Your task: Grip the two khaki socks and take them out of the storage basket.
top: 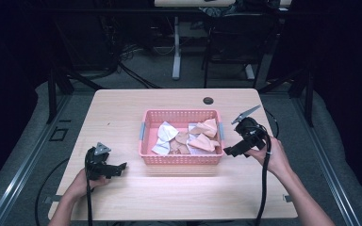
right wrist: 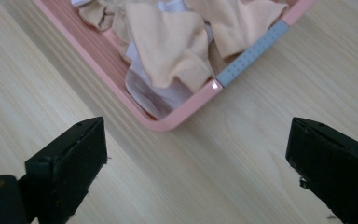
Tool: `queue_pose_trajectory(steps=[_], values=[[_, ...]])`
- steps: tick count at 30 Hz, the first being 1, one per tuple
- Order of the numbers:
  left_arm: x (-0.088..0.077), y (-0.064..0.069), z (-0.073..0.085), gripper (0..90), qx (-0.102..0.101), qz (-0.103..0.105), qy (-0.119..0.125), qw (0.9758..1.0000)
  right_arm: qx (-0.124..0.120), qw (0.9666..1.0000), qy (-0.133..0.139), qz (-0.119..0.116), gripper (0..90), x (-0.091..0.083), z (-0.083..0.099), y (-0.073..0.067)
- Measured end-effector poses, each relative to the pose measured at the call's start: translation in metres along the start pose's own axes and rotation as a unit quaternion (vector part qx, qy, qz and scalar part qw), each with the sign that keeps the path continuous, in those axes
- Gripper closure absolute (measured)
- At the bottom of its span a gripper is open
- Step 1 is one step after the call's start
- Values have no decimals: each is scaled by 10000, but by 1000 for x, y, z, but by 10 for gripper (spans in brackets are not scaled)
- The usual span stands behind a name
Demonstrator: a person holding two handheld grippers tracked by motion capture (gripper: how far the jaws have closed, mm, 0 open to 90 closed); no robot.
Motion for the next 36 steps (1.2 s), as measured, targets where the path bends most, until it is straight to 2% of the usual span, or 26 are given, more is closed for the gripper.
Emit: queue_pose_trajectory(steps=[5,9,13,21,24,28,31,32,36], values=[[0,0,0,0,-2,0,3,10000,-43,9999,30,-110,58,11,-23,-7],[0,0,0,0,6,1,5,10000,-87,9998,35,-152,66,14,-33,-11],[0,0,0,0,4,1,3,10000,-80,9996,156,-208,82,18,-49,-14],[0,0,0,0,3,-4,11,10000,-132,9996,111,-218,130,28,-64,-16],[0,0,0,0,6,3,3,10000,-83,9996,-33,-282,142,39,-65,-12],[0,0,0,0,9,3,5,10000,-133,9995,-185,-237,155,48,-66,-12],[0,0,0,0,6,-3,14,10000,-186,9989,-360,-218,182,59,-67,-15],[0,0,0,0,9,3,5,10000,-135,9988,-418,-202,188,69,-67,-19],[0,0,0,0,8,4,6,10000,-166,9976,-672,-101,210,82,-68,-21]])
Point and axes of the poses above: each handheld gripper's, and its own axes: x roughly forward along the jaws, z roughly out of its underside, y roughly to its right, the point moved 3 cm from there along x, roughly forward along the jaws, and after that the axes turned 3 degrees about -y, right-handed, at the moved point
